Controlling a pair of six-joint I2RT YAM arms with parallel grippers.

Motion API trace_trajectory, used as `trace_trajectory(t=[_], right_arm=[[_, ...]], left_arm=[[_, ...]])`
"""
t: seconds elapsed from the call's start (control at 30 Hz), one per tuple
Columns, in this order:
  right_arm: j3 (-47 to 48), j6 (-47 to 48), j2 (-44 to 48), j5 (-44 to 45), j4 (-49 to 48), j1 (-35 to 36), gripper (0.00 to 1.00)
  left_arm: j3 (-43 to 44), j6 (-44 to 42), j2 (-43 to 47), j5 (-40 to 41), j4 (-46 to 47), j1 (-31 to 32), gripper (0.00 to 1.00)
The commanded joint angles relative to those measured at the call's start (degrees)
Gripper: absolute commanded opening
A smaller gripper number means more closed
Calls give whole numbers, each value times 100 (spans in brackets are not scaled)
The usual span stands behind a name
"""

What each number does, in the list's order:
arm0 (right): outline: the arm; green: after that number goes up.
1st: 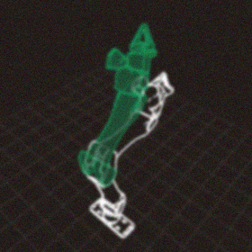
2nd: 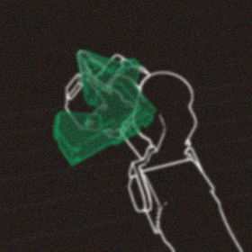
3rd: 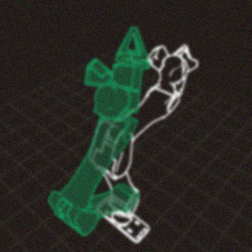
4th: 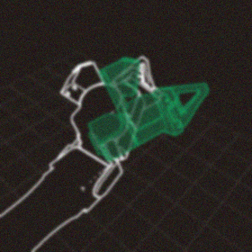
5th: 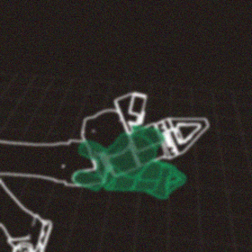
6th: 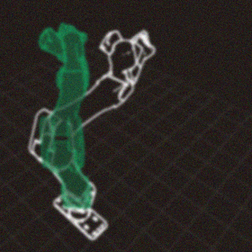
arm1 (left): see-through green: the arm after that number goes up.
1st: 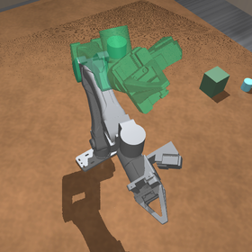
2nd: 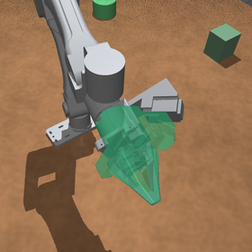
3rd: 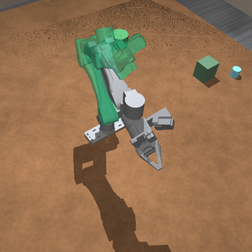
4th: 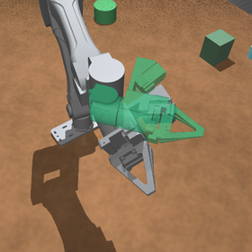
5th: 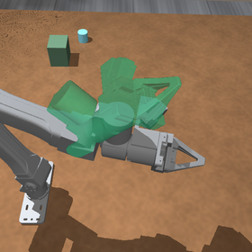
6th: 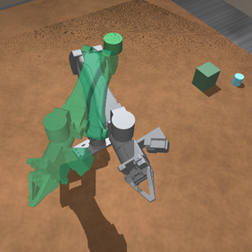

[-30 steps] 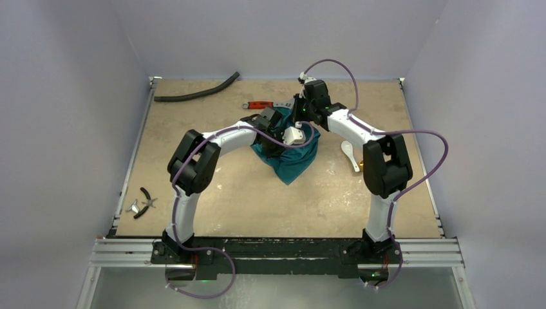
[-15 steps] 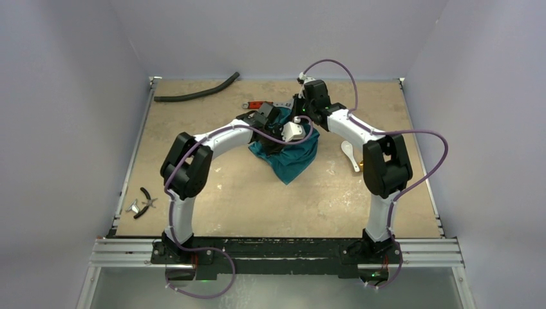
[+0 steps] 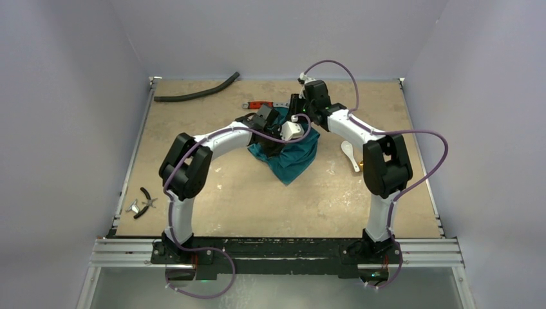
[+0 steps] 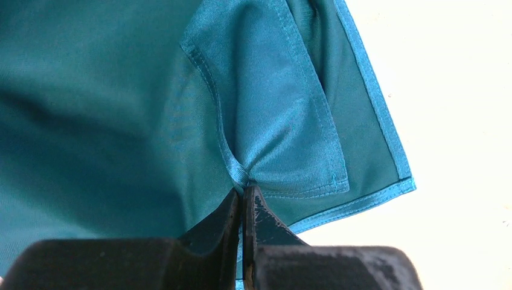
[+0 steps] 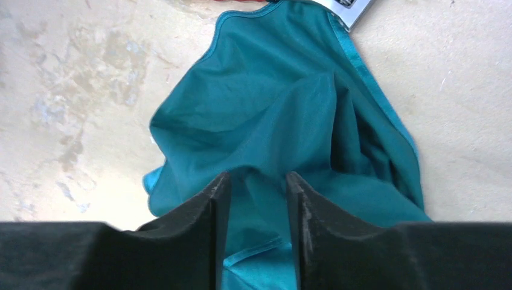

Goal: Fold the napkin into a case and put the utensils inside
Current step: Pick up the crumpled napkin from the center of the board.

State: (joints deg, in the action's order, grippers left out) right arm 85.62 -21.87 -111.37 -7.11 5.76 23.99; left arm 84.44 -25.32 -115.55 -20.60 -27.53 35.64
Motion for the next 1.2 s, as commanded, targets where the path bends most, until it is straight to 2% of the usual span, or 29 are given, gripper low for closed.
trace_trajectory(t=[0.0, 0.03, 0.13, 0.17, 0.23, 0.3, 0.4, 0.47, 0.6, 0.73, 0.97, 1.07, 1.17], right_arm=[[-115, -98, 355, 134, 104, 1, 55], [-198, -169, 463, 180, 170, 1, 64], [-590, -617, 1047, 805, 421, -8, 85], [-783, -750, 1297, 1023, 473, -6, 90], [-1368, -1050, 1886, 1309, 464, -8, 93], [-2035, -1359, 2470, 1374, 299, 21, 94], [-3143, -2003, 3046, 759, 76, 164, 94], [-3899, -2422, 3355, 291, -451, 373, 94], [-4858, -3015, 3591, 25, -1370, 877, 93], [-5045, -3259, 3497, 194, -1820, 1089, 93], [-4794, -3242, 2963, 303, -2452, 889, 91], [-4511, -3097, 2826, 98, -2672, 708, 87], [-4283, -3033, 2718, 31, -2747, 631, 80]], left_arm=[[-267, 726, 418, 85, 692, -80, 0], [-337, 839, 454, 101, 805, -102, 0], [-567, 1160, 603, 146, 1123, -167, 0], [-653, 1255, 676, 96, 1208, -196, 0], [-835, 1368, 849, 3, 1388, -228, 0], [-963, 1461, 985, -22, 1524, -239, 0], [-971, 1649, 1010, -15, 1537, -255, 0], [-959, 1830, 996, 68, 1607, -272, 0], [-972, 1925, 982, 59, 1649, -299, 0], [-965, 1905, 986, 30, 1528, -300, 0], [-1015, 1933, 1121, -62, 1393, -296, 0], [-1062, 1867, 1214, -59, 1321, -299, 0], [-1160, 1792, 1284, -32, 1345, -300, 0]])
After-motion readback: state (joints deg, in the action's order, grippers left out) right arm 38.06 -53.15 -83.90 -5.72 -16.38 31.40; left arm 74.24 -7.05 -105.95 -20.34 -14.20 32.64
